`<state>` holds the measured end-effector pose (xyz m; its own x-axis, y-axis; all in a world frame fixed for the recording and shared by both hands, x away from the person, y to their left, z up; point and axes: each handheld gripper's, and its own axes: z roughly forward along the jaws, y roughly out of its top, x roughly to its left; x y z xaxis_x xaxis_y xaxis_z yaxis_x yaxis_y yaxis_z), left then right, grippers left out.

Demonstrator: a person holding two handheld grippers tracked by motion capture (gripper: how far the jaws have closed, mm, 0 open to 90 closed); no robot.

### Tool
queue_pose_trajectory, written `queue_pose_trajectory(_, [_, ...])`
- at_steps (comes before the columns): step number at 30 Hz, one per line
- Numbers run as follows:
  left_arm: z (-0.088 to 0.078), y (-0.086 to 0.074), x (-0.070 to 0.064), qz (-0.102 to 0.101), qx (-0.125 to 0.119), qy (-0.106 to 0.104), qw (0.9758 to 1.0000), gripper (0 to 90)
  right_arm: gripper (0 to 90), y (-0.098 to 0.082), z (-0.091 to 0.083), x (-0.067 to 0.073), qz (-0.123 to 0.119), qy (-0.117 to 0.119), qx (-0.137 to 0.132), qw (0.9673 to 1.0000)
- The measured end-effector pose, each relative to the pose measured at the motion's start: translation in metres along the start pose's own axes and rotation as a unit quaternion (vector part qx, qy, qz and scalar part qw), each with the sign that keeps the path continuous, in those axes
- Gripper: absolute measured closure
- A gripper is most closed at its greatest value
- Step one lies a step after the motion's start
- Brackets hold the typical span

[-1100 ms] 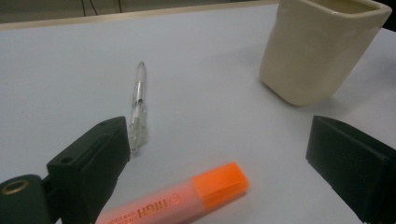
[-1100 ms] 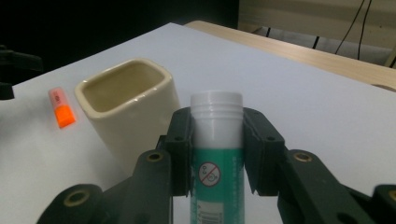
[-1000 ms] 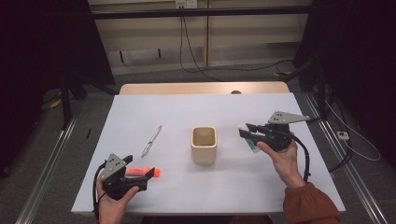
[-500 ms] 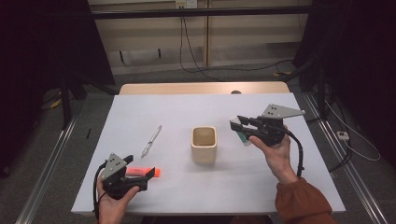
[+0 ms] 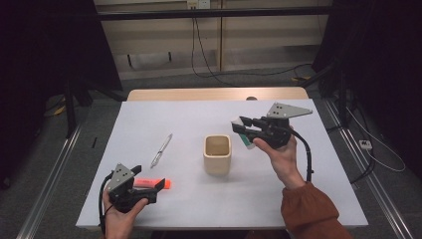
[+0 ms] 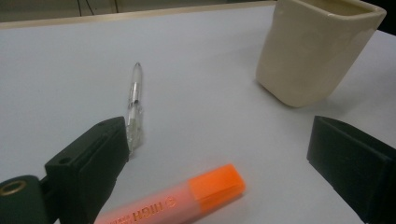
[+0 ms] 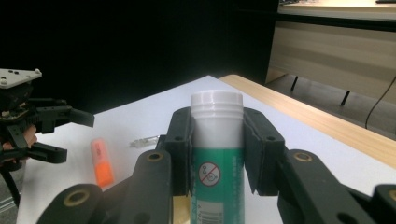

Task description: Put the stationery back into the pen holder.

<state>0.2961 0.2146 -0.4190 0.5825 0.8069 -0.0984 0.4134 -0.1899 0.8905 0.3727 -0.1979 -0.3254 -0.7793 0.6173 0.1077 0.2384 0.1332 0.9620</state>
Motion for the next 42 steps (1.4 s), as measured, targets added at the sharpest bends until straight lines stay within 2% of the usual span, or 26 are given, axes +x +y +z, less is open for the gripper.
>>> queue_pose_trajectory(7, [0.0, 0.0, 0.001, -0.001, -0.001, -0.003, 1.0, 5.2, 66.7, 0.009, 0.011, 0.004, -0.006, 0.002, -0.003, 1.0])
queue_pose_trajectory(14, [0.0, 0.0, 0.001, -0.002, -0.001, -0.004, 1.0, 5.2, 66.7, 0.012, 0.03, 0.006, -0.005, 0.009, -0.001, 1.0])
queue_pose_trajectory(20, [0.0, 0.0, 0.001, 0.001, 0.0, -0.006, 1.0, 5.2, 66.6, 0.01, 0.046, 0.003, 0.008, 0.01, 0.003, 0.9999])
queue_pose_trajectory(28, [0.0, -0.001, 0.001, -0.003, 0.0, -0.006, 1.0, 5.2, 66.6, 0.007, 0.064, 0.007, 0.005, 0.019, 0.014, 0.9997])
queue_pose_trajectory(42, [0.0, -0.001, 0.0, -0.002, -0.002, -0.006, 1.0, 5.2, 66.5, -0.01, 0.076, 0.014, 0.005, 0.025, 0.033, 0.9991])
